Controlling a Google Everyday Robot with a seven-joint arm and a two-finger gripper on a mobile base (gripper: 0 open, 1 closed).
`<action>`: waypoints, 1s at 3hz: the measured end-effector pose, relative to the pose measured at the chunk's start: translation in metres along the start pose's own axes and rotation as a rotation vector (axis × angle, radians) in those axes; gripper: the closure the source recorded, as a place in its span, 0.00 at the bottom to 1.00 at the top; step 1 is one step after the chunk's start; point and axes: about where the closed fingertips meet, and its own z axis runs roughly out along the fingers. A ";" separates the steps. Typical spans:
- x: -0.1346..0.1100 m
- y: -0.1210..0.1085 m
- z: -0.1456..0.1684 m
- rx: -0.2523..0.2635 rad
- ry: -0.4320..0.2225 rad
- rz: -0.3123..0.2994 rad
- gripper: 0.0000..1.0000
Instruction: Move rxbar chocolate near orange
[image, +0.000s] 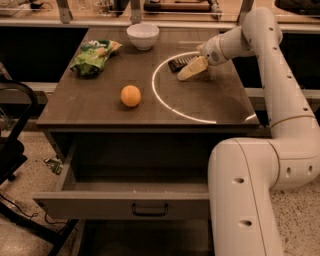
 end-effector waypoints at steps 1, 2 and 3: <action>0.011 0.005 0.006 -0.027 0.018 0.024 0.00; 0.011 0.005 0.009 -0.031 0.019 0.024 0.18; 0.008 0.006 0.007 -0.031 0.019 0.024 0.49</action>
Offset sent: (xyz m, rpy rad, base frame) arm -0.0034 0.0005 -0.0118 -0.0001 0.0357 0.0066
